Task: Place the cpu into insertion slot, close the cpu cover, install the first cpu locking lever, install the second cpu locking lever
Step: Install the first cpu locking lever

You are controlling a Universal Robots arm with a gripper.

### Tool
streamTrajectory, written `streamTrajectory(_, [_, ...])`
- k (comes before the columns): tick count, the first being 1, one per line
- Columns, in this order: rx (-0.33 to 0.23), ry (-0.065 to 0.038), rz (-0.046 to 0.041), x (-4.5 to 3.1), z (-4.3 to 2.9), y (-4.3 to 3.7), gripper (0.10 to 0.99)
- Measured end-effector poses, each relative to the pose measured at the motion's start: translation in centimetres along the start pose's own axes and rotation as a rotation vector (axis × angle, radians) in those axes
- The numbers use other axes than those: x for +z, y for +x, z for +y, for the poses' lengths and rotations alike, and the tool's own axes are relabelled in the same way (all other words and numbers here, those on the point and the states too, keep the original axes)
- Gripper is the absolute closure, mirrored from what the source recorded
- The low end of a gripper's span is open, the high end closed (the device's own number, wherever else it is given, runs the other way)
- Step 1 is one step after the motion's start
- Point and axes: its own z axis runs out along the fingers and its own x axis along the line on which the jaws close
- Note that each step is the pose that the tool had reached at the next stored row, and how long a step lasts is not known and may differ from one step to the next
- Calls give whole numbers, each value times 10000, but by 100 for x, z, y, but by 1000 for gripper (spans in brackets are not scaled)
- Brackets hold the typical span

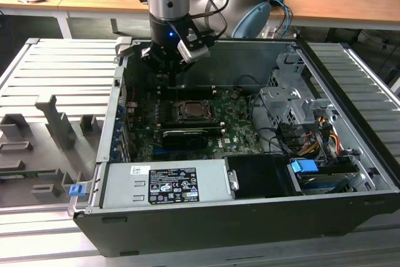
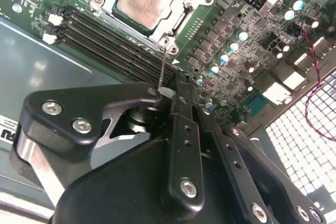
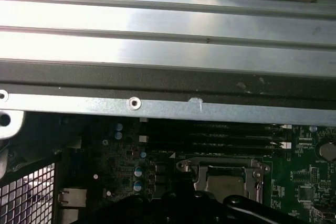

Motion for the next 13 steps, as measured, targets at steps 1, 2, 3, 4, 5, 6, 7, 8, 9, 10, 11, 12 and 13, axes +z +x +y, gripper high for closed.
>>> streamTrajectory(1, [-1,0,0,0,0,-3,980])
streamTrajectory(2, [0,0,0,0,0,-6,980])
streamTrajectory(3, [0,0,0,0,0,-8,980])
streamTrajectory(4, [0,0,0,0,-1,-12,980])
streamTrajectory(5, [1,0,0,0,-1,-14,980])
streamTrajectory(6, [1,0,0,0,-1,-16,980])
streamTrajectory(7, [0,0,0,0,-1,-19,980])
streamTrajectory(8, [0,0,0,1,-1,-22,980])
streamTrajectory(9, [0,0,0,1,-1,-24,980])
streamTrajectory(10, [0,1,0,1,-1,-27,980])
streamTrajectory(11, [0,0,0,1,-1,-29,980])
streamTrajectory(12, [0,0,0,1,-1,-30,980])
streamTrajectory(13, [0,0,0,1,-2,-32,980])
